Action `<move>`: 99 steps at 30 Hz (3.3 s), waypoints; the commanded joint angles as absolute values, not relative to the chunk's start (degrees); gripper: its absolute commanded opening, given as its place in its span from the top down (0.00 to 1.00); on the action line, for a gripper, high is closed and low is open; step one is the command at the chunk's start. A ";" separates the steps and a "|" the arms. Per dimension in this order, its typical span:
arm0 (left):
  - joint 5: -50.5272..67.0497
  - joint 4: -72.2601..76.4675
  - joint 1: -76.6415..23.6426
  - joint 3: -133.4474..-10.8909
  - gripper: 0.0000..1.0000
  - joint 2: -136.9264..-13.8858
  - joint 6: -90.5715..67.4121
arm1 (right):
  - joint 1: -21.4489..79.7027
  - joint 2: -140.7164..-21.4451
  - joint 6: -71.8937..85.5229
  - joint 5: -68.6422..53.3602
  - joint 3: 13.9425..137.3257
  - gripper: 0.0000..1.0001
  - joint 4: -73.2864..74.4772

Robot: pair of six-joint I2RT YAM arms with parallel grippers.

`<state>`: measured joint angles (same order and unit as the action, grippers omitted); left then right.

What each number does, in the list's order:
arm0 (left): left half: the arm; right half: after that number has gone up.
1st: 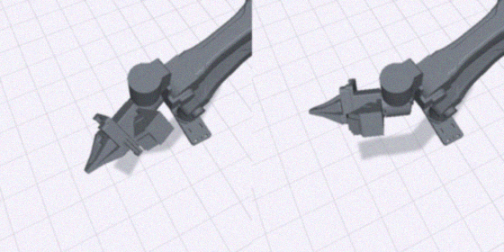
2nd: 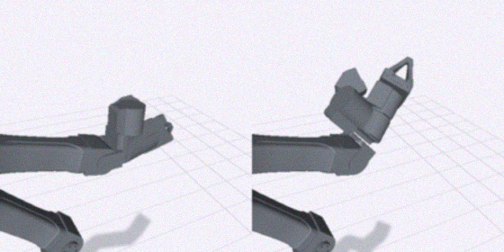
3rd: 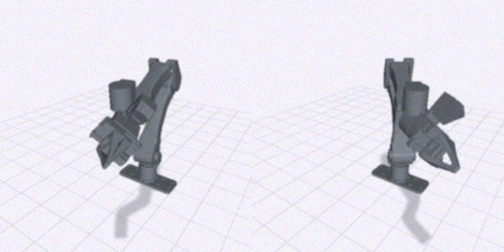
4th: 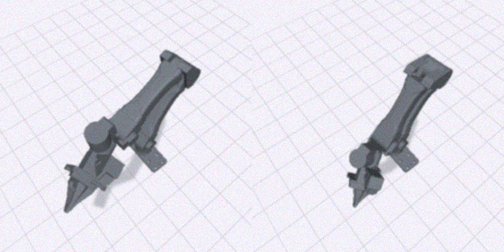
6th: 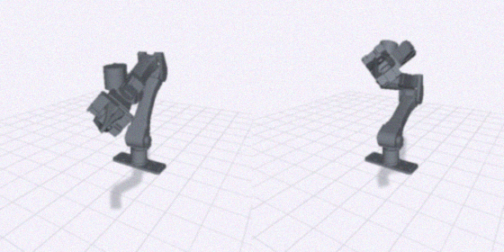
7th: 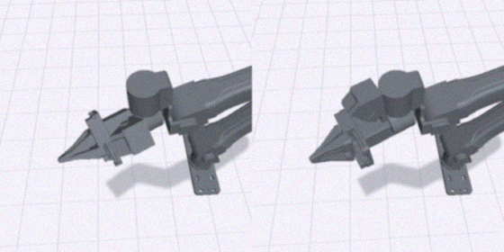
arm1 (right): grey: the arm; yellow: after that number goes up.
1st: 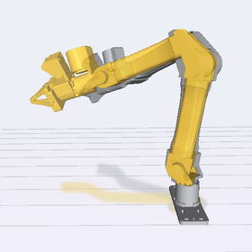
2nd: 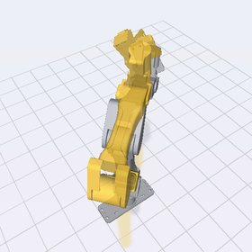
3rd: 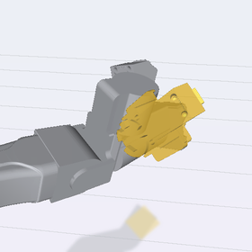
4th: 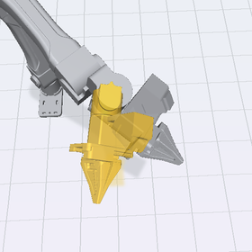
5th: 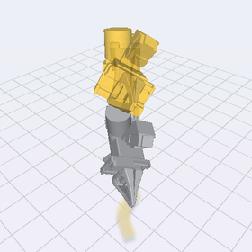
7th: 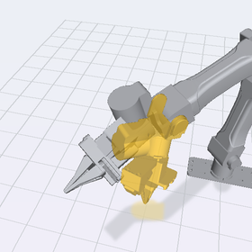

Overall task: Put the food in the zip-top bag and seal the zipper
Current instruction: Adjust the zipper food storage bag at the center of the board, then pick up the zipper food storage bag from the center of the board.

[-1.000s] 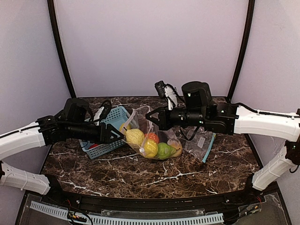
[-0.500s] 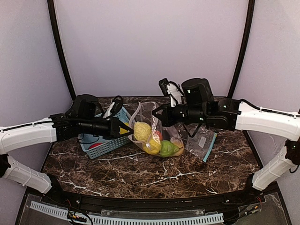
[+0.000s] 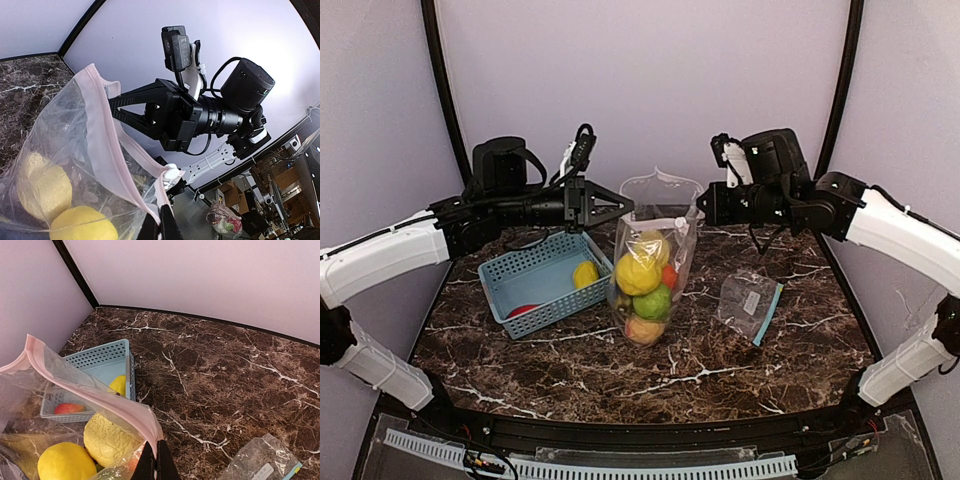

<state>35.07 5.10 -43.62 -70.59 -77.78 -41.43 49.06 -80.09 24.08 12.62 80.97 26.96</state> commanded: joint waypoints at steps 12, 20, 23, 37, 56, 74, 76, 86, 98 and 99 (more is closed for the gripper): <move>28.76 2.66 -43.22 -65.95 0.99 -81.68 -39.65 | 48.34 -84.26 27.16 2.29 77.67 1.00 23.25; 25.02 3.62 -42.75 -65.64 0.99 -80.46 -39.86 | 48.43 -78.19 23.27 0.90 75.20 0.67 18.66; 24.48 5.10 -42.28 -65.24 0.99 -79.80 -40.88 | 48.71 -73.92 20.96 0.31 73.12 0.45 17.48; 20.57 5.97 -39.68 -63.42 0.99 -77.26 -42.63 | 59.25 -67.02 17.68 -0.29 62.09 0.41 11.47; 20.65 4.57 -38.94 -63.57 0.99 -76.92 -41.88 | 64.69 -75.46 16.44 8.59 63.27 0.71 4.04; 21.52 3.64 -38.46 -63.97 0.99 -77.09 -41.43 | 64.76 -79.98 14.83 11.15 66.48 0.91 3.59; 21.67 3.16 -38.24 -63.96 0.99 -76.87 -41.03 | 64.78 -79.77 14.72 11.47 66.68 0.97 3.71; 33.18 -6.10 -37.35 -69.60 0.75 -71.79 -26.66 | 64.60 -75.28 7.07 -7.53 69.23 1.00 2.44; 36.40 -25.63 -37.40 -79.93 0.20 -63.76 -2.14 | 61.42 -76.70 3.95 -29.11 71.67 1.00 8.52; 39.29 -25.72 -37.46 -80.13 0.20 -64.68 -1.73 | 61.17 -76.78 4.02 -29.22 71.27 1.00 8.46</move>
<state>32.10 -18.72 -37.69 -77.97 -62.06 -9.78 62.54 -76.86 5.04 -22.98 70.72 9.43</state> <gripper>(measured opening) 0.795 0.007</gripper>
